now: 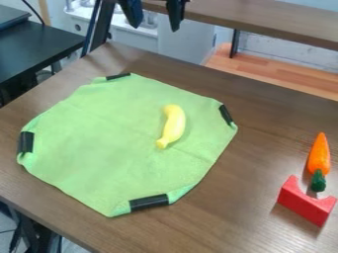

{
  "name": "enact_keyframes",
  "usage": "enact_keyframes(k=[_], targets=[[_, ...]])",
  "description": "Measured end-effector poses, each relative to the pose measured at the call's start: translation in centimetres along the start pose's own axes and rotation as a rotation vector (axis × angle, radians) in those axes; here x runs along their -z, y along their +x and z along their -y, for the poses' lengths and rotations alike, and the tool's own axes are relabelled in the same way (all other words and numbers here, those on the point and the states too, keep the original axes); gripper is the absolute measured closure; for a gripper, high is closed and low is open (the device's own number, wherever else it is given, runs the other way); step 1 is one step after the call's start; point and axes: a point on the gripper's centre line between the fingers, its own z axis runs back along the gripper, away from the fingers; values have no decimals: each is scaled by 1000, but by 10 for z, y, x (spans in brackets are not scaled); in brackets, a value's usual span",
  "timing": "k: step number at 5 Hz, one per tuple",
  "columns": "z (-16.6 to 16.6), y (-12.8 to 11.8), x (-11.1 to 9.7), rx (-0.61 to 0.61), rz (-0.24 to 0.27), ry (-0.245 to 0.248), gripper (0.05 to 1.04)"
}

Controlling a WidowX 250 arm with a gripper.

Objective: Fold the cloth from bottom left to the top right

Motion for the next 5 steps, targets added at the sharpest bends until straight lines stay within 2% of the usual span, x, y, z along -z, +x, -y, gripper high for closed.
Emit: enact_keyframes(k=[1, 2, 3, 4, 5], targets=[[0, -6, 13, -5, -38, -3, 84], [-37, -31, 30, -95, -64, -9, 84], [-80, -47, 17, -115, -2, -27, 84], [-118, -70, 21, -78, -7, -8, 84], [-163, -92, 32, -90, 25, 47, 84]])
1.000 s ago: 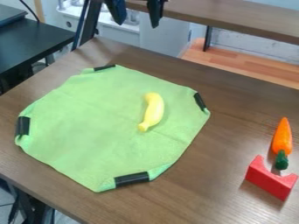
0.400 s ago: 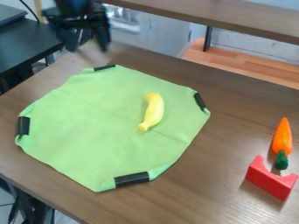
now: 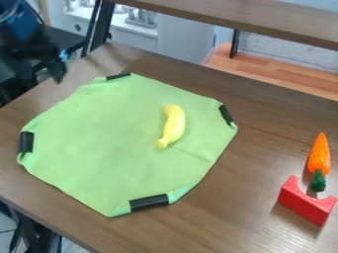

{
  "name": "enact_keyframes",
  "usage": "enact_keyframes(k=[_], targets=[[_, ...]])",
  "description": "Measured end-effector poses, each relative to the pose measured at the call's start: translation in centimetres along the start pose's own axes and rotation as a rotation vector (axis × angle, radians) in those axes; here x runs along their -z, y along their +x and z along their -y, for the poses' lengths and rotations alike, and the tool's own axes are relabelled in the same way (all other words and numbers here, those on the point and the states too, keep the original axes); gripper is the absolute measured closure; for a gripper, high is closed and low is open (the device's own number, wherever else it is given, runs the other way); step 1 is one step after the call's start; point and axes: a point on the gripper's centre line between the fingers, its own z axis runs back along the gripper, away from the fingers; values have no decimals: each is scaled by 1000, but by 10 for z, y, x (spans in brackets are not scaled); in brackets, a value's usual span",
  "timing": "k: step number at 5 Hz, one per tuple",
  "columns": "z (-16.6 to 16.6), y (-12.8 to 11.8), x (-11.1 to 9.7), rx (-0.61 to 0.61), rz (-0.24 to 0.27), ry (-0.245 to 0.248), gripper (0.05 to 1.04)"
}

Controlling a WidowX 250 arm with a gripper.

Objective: Fold the cloth from bottom left to the top right

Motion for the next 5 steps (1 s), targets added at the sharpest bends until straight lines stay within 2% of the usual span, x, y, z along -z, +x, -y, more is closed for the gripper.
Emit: enact_keyframes(k=[1, 2, 3, 4, 5], targets=[[-28, -17, 22, -91, 18, 20, 84], [-51, -40, 44, -217, 25, 68, 84], [-52, -50, 47, -316, 50, 37, 84], [-38, -60, 45, -359, 23, -13, 84], [-33, -63, 39, -375, 12, 0, 84]])
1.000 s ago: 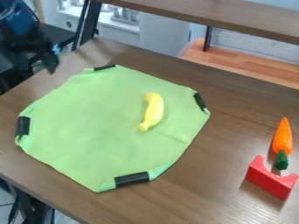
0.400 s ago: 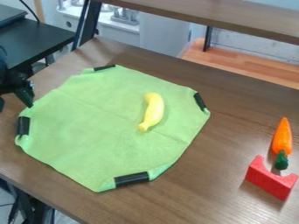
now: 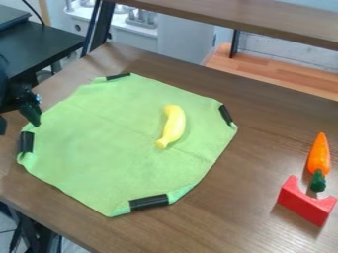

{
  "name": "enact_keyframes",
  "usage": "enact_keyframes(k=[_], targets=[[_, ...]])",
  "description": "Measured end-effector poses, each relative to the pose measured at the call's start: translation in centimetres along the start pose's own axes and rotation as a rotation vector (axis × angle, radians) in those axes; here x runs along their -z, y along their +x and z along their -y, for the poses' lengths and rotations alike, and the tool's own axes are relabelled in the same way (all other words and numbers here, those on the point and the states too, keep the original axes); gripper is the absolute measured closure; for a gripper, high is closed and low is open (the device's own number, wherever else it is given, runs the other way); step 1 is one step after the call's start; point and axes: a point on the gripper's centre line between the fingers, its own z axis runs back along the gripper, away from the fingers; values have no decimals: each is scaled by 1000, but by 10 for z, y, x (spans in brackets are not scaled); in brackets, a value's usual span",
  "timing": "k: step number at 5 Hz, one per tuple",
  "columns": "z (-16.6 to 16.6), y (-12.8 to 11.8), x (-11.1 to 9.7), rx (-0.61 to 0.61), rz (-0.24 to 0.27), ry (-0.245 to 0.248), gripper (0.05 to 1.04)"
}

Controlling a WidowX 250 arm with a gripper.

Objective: Fold the cloth from bottom left to the top right

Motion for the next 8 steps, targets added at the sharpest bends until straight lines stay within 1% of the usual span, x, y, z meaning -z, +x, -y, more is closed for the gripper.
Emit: enact_keyframes(k=[1, 2, 3, 4, 5, 6, 7, 8], targets=[[0, -7, 5, 0, -14, 56, 84], [-10, -3, 8, -11, 13, 121, 84], [-15, -5, 15, -19, 5, 137, 84], [-20, -7, 20, -31, -1, 165, 119], [-18, -6, 21, -25, -2, 198, 384], [-20, -7, 21, -36, -6, 216, 692], [-21, -10, 25, -47, -24, 227, 926], [-21, -6, 28, -56, -34, 237, 1027]])
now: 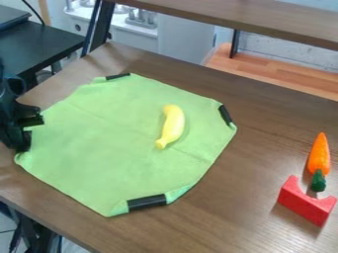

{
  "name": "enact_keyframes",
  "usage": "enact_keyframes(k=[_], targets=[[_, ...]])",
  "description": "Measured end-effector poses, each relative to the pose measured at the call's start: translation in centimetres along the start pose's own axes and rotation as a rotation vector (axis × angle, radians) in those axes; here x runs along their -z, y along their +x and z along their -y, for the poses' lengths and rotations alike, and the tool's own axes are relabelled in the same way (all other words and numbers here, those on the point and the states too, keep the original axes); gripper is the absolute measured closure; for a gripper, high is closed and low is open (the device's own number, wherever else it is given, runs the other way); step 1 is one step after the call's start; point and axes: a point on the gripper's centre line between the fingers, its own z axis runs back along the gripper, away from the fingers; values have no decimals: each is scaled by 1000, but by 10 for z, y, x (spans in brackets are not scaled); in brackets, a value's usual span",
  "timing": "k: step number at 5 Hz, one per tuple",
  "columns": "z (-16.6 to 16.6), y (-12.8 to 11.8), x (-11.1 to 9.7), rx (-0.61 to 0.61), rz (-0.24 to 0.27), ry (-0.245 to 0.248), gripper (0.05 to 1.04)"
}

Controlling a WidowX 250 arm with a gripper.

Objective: Fold the cloth from bottom left to the top right

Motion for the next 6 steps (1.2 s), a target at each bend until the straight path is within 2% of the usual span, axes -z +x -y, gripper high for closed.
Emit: enact_keyframes(k=[1, 2, 3, 4, 5, 6], targets=[[0, 1, 0, -5, -20, 7, 1035], [7, 5, -15, -47, -66, -32, 1035], [23, 23, -60, -102, -39, -114, 1035], [28, 25, -74, -111, -53, -141, 1017], [18, 21, -60, -122, -99, -75, 862], [10, 15, -40, -150, -151, -76, 625]])
